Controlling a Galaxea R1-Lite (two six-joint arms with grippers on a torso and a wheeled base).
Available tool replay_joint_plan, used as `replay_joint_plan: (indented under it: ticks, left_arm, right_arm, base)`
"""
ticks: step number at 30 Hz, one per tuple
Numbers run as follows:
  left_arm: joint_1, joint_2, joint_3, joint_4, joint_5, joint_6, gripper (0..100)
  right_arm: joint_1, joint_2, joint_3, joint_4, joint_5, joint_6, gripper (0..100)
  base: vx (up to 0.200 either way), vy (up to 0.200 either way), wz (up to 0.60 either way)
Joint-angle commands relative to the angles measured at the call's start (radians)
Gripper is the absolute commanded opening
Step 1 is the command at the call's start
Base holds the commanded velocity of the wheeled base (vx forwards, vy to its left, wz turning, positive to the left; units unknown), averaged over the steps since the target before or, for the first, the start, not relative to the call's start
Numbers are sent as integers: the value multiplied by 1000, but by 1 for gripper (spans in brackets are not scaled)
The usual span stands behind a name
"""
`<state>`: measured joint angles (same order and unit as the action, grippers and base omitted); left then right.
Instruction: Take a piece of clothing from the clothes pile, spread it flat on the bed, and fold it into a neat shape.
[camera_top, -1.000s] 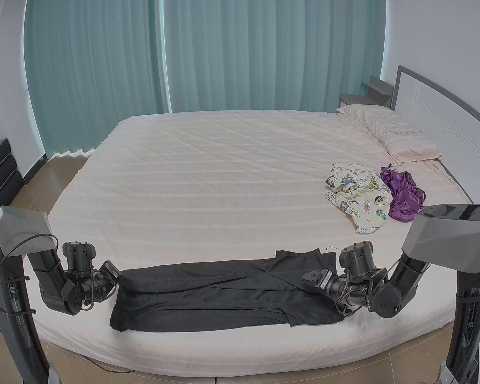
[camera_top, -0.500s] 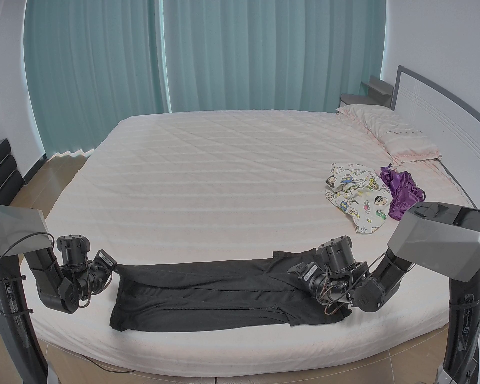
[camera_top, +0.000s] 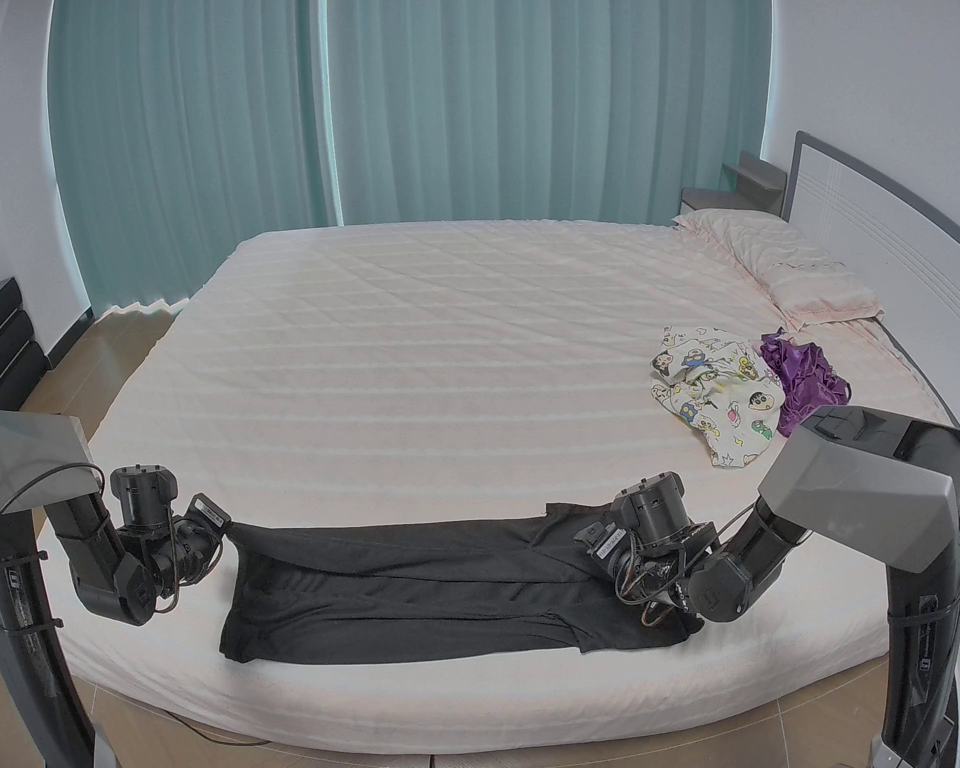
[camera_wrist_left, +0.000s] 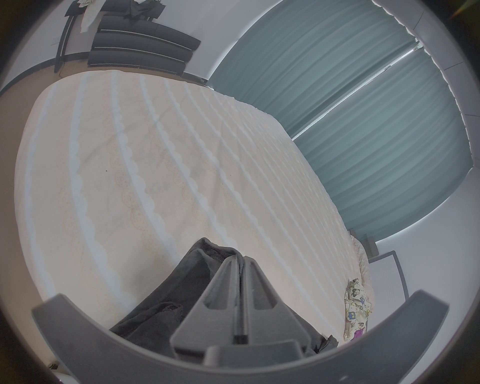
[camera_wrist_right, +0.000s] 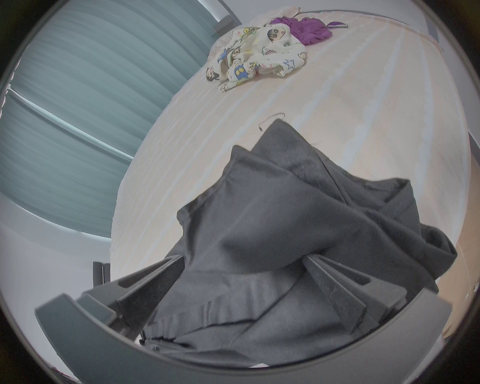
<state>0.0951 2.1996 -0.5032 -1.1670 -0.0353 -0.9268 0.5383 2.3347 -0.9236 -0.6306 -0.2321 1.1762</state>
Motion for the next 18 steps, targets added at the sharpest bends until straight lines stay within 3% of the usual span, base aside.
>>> replay_joint_plan:
  ticks: [1,7,8,13,18]
  left_arm:
    - [0,-8,0,0,0,-1,0]
    - [0,-11,0,0,0,-1,0]
    - [-2,-11,0,0,0,-1,0]
    - [0,-11,0,0,0,-1,0]
    - [-2,-9,2,0,0,0,0]
  right_arm:
    - [0,35,-43,3,-26,-1,100]
    - [0,46,-55,11,-47,-1,100]
    - [0,46,-55,14,-53,-3,0]
    - [2,38,-54,28,-98,-29,0]
    - [-11,23,-60,37,-99,-43,0]
  base:
    - [0,0,0]
    - [0,0,0]
    - [0,0,0]
    - [0,0,0]
    - [0,0,0]
